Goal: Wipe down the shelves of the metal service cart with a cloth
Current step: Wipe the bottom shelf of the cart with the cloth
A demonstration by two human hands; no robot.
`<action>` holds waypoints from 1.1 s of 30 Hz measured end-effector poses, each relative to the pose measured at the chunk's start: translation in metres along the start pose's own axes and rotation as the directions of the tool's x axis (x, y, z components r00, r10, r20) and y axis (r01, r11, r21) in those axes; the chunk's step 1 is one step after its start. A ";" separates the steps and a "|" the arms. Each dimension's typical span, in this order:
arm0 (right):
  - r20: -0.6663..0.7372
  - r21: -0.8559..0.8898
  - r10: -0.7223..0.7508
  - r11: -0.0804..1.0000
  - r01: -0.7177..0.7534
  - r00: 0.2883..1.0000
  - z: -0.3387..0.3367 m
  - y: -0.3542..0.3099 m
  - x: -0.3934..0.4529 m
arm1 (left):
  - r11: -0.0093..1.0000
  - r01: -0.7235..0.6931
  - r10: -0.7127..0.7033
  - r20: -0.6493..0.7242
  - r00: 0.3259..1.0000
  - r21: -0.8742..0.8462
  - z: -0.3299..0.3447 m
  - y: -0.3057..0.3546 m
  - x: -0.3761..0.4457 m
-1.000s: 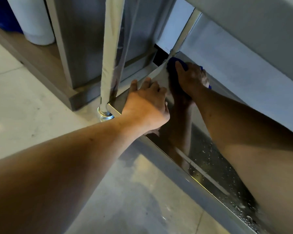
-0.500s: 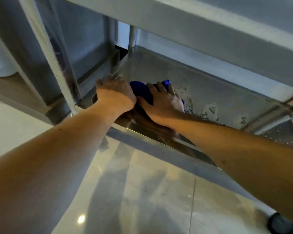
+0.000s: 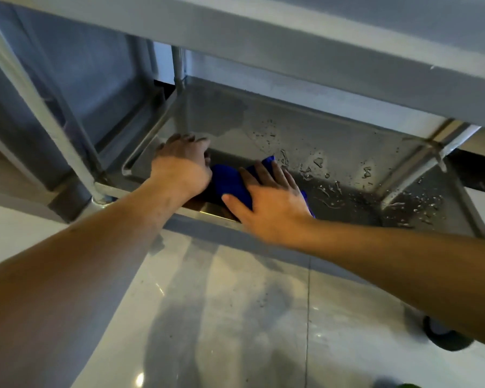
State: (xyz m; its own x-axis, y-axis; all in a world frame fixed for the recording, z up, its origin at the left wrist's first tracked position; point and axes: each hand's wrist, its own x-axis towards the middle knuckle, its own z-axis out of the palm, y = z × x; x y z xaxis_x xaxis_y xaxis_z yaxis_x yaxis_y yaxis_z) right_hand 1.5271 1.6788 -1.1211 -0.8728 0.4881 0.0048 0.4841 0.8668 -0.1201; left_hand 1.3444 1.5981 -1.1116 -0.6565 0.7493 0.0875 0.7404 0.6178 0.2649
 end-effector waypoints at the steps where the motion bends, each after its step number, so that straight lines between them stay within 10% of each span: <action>1: -0.003 0.011 0.003 1.000 -0.003 1.000 0.001 0.004 0.013 | 1.000 -0.017 0.017 0.008 1.000 -0.016 -0.001 0.001 -0.001; 21: -0.073 0.066 0.324 0.945 -0.319 0.943 -0.014 0.098 0.223 | 0.987 -0.159 0.157 -0.080 0.984 -0.019 0.039 0.054 -0.003; 33: -0.093 0.021 0.210 0.978 -0.209 0.973 -0.005 0.091 0.148 | 0.992 -0.118 0.114 -0.088 0.990 -0.034 0.028 0.058 -0.005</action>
State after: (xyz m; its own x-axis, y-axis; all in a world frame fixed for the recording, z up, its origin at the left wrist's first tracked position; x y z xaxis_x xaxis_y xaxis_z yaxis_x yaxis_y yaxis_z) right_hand 1.4418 1.8305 -1.1258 -0.7421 0.6664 0.0723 0.6542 0.7435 -0.1389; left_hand 1.3948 1.6370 -1.1234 -0.5777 0.7912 0.2009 0.8071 0.5169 0.2853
